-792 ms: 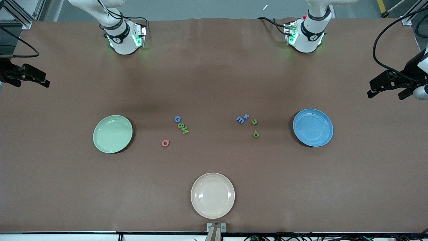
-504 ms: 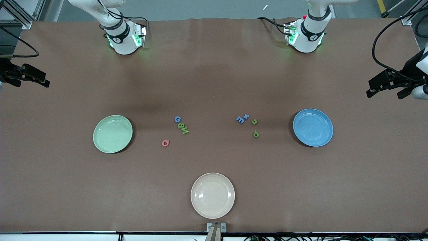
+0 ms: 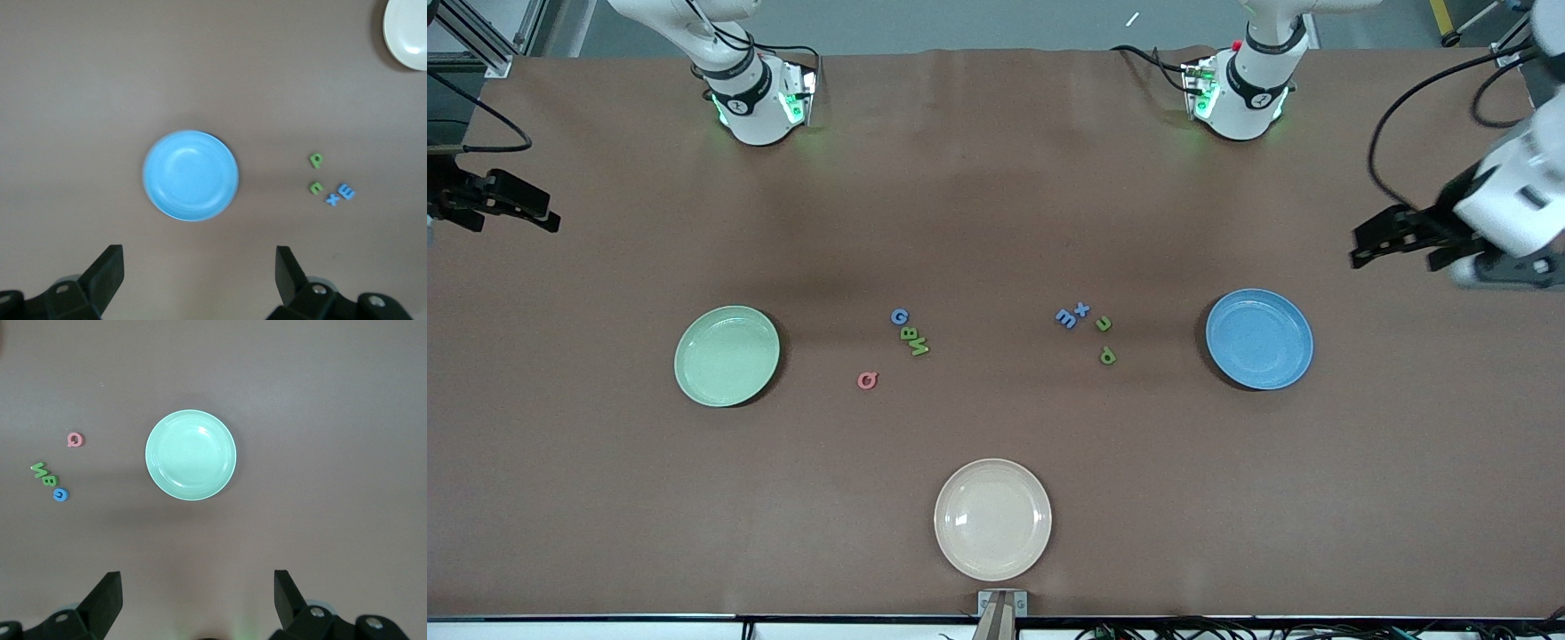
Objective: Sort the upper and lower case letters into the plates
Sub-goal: 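Move the left gripper toward the green letters by the blue plate, then grasp the green p with the left gripper while the right gripper descends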
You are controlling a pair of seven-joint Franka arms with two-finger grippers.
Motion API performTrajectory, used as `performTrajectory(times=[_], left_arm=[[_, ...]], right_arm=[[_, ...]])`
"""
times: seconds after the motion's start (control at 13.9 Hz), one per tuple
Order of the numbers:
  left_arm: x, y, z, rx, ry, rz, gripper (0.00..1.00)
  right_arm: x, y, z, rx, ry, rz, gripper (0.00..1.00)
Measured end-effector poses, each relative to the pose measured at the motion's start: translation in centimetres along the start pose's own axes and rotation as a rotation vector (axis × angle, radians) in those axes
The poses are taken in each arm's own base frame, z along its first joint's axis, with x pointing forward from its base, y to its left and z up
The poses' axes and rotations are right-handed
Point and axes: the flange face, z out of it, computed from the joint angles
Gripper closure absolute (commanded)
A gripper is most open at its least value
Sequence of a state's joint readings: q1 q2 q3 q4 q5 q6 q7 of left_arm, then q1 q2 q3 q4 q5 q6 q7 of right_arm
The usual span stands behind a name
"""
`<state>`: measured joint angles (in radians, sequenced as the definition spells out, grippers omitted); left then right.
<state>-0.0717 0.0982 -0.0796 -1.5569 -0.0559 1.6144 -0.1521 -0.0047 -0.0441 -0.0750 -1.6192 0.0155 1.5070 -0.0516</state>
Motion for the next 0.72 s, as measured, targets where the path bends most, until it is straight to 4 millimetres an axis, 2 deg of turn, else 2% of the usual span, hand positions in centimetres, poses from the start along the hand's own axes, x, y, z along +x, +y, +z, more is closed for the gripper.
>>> performTrajectory(times=[0.22, 0.36, 0.43, 0.58, 0.72], left_arm=[[2.2, 10.6, 10.3, 0.018, -0.078, -0.125, 0.0], [2.8, 16.7, 17.2, 0.04, -0.079, -0.191, 0.0], [2.8, 19.0, 20.3, 0.048, -0.071, -0.226, 0.0], [2.9, 22.5, 25.8, 0.061, -0.035, -0.298, 0.0], [3.0, 24.3, 30.2, 0.062, 0.029, -0.397, 0.0]], right_arm=[[-0.1, -0.1, -0.1, 0.0, 0.001, -0.001, 0.0], [-0.1, 0.0, -0.4, 0.0, 0.004, 0.0, 0.0], [-0.1, 0.0, -0.3, 0.0, 0.001, 0.0, 0.0], [0.6, 0.0, 0.9, 0.001, -0.023, 0.001, 0.0], [2.1, 0.0, 3.2, -0.001, -0.055, 0.0, 0.0]])
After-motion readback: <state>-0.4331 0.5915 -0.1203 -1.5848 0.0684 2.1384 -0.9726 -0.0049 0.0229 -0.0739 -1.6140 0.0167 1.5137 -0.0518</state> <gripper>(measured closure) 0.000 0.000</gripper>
